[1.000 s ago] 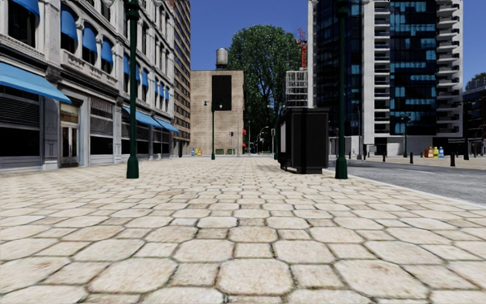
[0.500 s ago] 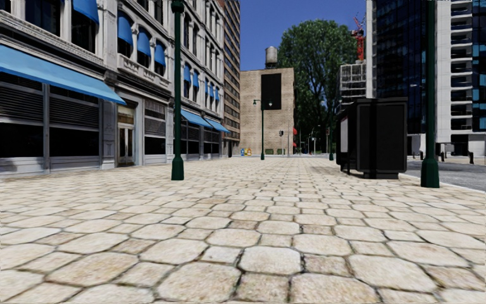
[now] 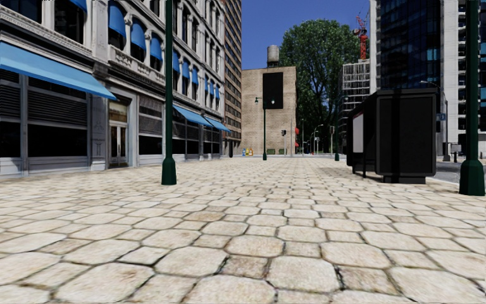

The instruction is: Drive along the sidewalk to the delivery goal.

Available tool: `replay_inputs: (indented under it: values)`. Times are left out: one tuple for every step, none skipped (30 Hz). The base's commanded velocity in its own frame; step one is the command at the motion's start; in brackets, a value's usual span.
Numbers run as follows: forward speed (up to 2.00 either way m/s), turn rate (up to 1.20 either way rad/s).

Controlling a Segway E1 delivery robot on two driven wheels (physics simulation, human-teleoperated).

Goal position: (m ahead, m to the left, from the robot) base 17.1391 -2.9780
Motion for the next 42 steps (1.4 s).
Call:
replay_inputs:
  values:
    - [1.90, 0.00]
    - [1.90, 0.00]
    - [1.90, 0.00]
    - [1.90, 0.00]
    - [1.90, 0.00]
    - [1.90, 0.00]
    - [1.87, 0.00]
    - [1.85, -0.07]
    - [1.85, -0.07]
    - [1.85, -0.14]
    - [1.85, -0.17]
    - [1.85, -0.18]
    - [1.85, -0.18]
    - [1.85, -0.19]
    - [1.85, -0.20]
    - [1.85, -0.22]
    - [1.85, -0.25]
    - [1.85, -0.25]
    - [1.85, -0.26]
    - [1.85, -0.26]
    - [1.85, -0.26]
    - [1.85, -0.26]
    - [1.85, -0.26]
    - [1.85, -0.26]
    - [1.85, -0.27]
    - [1.85, -0.28]
    - [1.85, -0.29]
    - [1.85, -0.29]
    - [1.85, -0.29]
    - [1.85, -0.30]
    - [1.85, -0.33]
    - [1.85, -0.38]
    - [1.85, -0.38]
    - [1.85, -0.41]
    - [1.85, -0.42]
    - [1.85, -0.42]
    - [1.85, -0.42]
    - [1.85, -0.42]
    - [1.85, -0.42]
    - [1.85, -0.42]
    - [1.85, -0.42]
    - [1.85, -0.42]
